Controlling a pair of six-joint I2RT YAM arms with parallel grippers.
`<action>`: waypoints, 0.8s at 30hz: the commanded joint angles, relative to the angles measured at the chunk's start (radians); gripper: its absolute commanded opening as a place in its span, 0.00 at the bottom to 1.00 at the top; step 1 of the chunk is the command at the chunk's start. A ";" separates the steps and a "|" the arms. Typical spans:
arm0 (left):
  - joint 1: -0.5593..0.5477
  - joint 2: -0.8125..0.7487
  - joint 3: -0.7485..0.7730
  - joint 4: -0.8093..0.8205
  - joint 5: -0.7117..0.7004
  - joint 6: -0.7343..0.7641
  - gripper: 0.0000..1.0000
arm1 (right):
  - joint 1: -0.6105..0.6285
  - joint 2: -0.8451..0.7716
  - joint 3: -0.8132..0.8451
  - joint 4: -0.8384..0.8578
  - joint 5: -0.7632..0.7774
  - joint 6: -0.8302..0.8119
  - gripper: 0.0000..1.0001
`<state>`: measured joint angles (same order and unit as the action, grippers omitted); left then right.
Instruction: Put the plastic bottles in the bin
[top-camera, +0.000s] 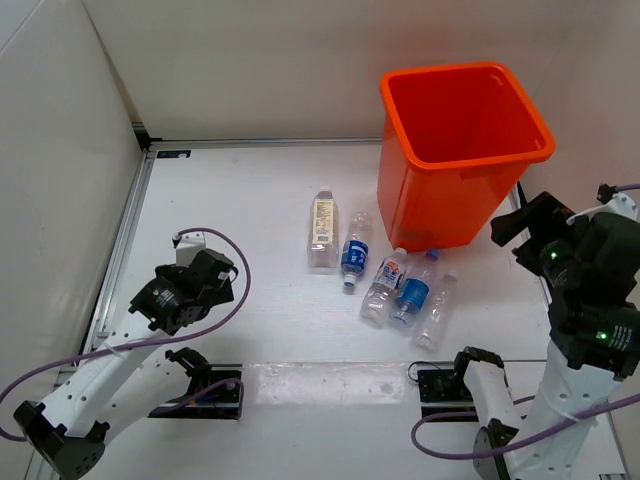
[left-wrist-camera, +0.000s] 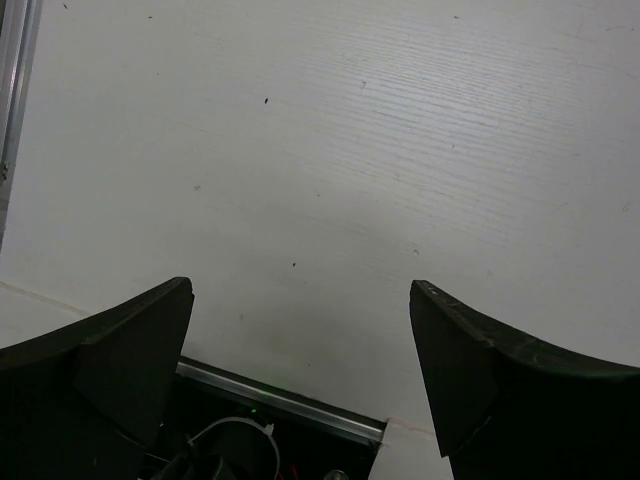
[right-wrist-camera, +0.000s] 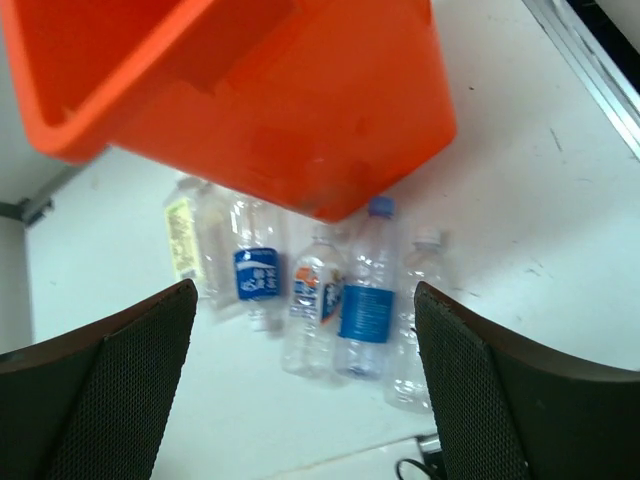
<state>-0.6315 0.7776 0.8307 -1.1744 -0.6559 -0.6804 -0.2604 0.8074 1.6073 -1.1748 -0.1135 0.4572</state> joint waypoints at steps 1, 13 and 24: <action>-0.005 0.008 0.015 0.007 -0.010 0.001 1.00 | 0.041 -0.014 -0.068 -0.049 0.109 -0.057 0.90; -0.005 -0.024 0.007 0.038 0.019 0.042 1.00 | 0.254 -0.138 -0.697 -0.129 -0.046 0.080 0.90; -0.005 -0.012 0.010 0.019 -0.005 0.018 1.00 | 0.538 -0.068 -0.842 0.015 0.070 0.285 0.90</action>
<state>-0.6323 0.7708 0.8307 -1.1519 -0.6407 -0.6498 0.2165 0.6914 0.7792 -1.2404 -0.1127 0.6483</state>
